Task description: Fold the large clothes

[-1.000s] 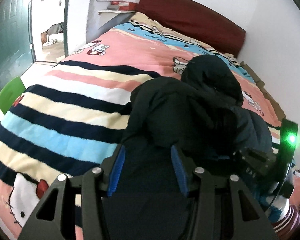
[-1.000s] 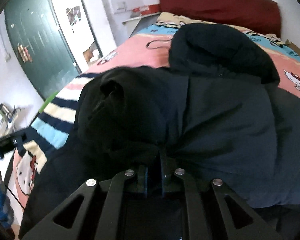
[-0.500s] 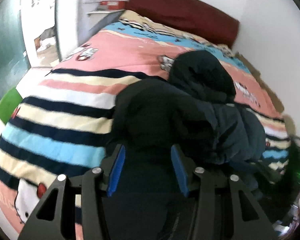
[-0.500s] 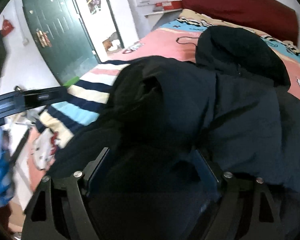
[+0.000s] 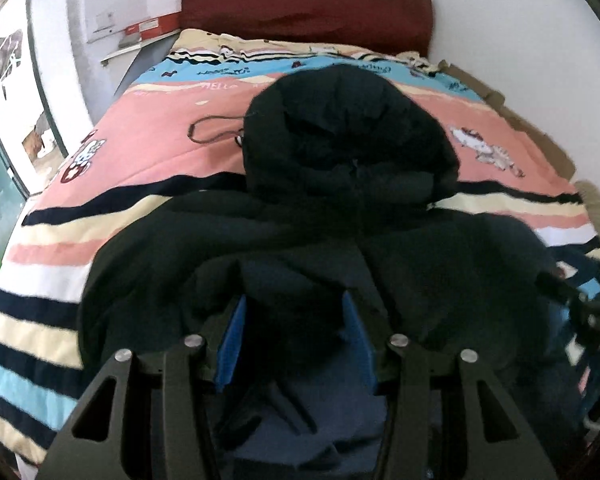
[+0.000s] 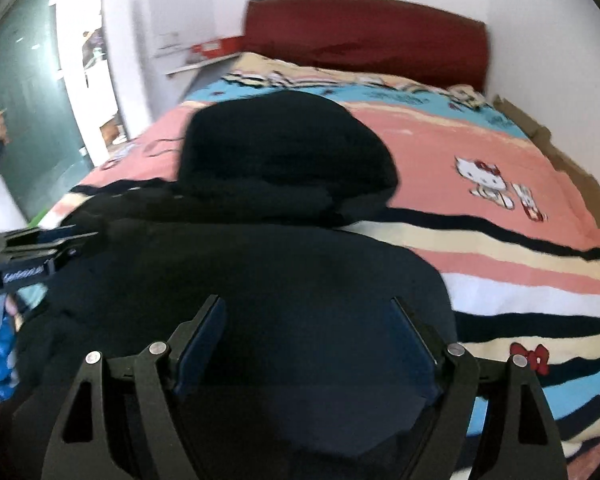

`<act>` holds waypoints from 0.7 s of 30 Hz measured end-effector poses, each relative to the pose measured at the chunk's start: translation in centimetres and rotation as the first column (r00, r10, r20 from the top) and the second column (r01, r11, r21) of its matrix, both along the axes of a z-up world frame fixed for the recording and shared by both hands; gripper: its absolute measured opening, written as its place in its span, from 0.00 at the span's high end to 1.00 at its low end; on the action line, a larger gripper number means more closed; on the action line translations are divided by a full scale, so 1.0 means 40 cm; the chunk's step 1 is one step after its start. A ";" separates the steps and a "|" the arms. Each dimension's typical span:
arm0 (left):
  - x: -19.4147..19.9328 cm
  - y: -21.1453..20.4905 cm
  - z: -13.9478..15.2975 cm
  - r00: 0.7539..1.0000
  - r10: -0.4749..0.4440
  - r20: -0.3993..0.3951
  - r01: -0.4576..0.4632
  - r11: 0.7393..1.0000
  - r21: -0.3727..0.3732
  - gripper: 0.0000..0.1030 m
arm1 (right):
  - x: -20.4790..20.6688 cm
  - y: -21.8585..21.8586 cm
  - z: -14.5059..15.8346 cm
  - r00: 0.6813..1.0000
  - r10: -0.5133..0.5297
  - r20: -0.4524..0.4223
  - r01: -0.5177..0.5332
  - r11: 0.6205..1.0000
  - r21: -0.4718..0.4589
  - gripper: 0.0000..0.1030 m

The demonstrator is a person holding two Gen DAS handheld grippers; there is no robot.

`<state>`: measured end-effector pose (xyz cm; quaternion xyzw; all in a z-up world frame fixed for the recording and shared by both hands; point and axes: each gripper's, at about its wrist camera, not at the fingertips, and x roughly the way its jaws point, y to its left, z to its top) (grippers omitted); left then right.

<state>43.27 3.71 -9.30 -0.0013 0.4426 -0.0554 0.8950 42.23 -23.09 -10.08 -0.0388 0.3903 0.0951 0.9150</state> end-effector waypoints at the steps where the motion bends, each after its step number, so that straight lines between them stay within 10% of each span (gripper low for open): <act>1: 0.010 -0.002 -0.014 1.000 -0.006 0.000 0.006 1.000 0.012 0.55 | 0.025 -0.015 -0.021 1.000 -0.016 -0.008 0.016 1.000 -0.001 0.21; 13: 0.022 -0.039 -0.156 0.994 -0.084 -0.066 0.091 0.990 0.109 0.46 | 0.093 -0.030 -0.223 0.985 0.009 -0.172 0.004 0.997 0.073 0.18; 21: 0.084 -0.021 -0.014 0.961 -0.164 -0.221 0.187 0.978 0.091 0.46 | 0.083 -0.100 -0.161 0.972 0.045 -0.233 -0.005 0.986 0.167 0.17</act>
